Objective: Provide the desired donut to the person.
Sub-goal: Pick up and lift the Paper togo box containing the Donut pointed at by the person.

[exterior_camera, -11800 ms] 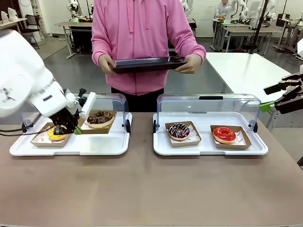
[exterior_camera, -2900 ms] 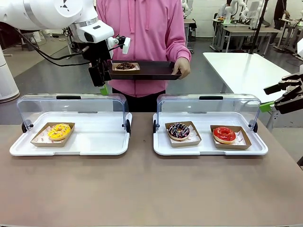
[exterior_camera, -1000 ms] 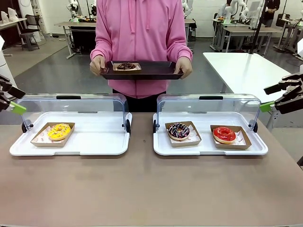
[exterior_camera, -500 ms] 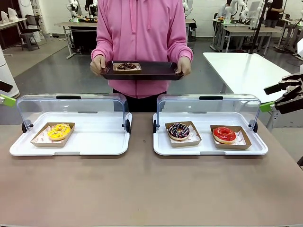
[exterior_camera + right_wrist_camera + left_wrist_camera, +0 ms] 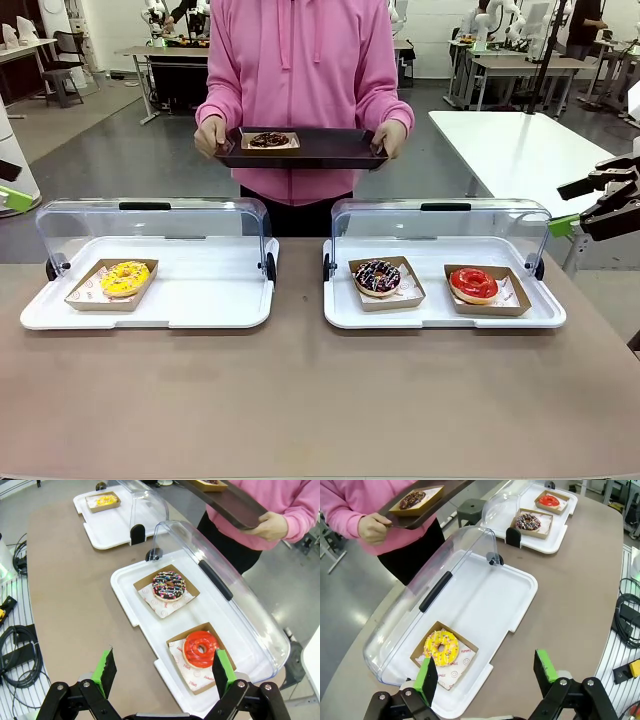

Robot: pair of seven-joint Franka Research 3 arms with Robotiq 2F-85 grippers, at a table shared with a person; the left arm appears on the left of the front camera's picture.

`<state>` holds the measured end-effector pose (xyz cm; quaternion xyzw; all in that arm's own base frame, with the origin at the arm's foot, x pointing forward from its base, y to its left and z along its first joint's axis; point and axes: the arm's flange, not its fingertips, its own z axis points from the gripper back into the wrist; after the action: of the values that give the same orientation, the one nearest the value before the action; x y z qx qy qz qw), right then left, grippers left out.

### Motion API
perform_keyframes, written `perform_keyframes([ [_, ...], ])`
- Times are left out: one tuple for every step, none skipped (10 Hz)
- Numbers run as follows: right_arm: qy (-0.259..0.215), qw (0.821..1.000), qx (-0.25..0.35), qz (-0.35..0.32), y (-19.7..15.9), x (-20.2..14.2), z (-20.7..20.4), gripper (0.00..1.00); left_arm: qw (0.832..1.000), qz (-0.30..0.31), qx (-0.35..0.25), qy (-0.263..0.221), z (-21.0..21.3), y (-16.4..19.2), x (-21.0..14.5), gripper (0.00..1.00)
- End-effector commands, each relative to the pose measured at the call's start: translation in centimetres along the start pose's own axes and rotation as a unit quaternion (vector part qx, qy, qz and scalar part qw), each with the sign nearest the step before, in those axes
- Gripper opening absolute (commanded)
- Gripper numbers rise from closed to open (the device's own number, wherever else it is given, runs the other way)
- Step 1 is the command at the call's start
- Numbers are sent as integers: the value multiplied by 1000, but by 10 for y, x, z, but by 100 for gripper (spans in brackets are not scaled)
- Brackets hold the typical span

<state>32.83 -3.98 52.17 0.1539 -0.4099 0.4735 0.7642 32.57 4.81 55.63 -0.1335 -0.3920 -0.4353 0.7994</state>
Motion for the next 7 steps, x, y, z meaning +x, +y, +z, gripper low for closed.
perform_keyframes([
  [-11, 1000, 3, -7, -1, 2, -4, 100, 1000, -12, -2, -28, -13, -19, -17, 100],
  [-11, 1000, 3, -7, -1, 2, -4, 100, 999, -12, -4, -34, -14, -18, -15, 100],
  [-11, 1000, 3, -7, -1, 2, -4, 100, 999, -6, -1, -37, -14, -18, -15, 100],
  [-11, 1000, 3, -7, -1, 2, -4, 100, 999, -11, -3, -42, -15, -18, -13, 100],
  [-11, 1000, 3, -7, -1, 2, -4, 100, 1000, -1, -2, -10, -1, 0, 3, 100],
  [-11, 1000, 3, -7, -1, 2, -4, 100, 1000, -1, -2, -10, -1, 0, 3, 100],
  [-11, 1000, 3, -7, -1, 2, -4, 100, 1000, -1, -2, -10, -1, 0, 3, 100],
])
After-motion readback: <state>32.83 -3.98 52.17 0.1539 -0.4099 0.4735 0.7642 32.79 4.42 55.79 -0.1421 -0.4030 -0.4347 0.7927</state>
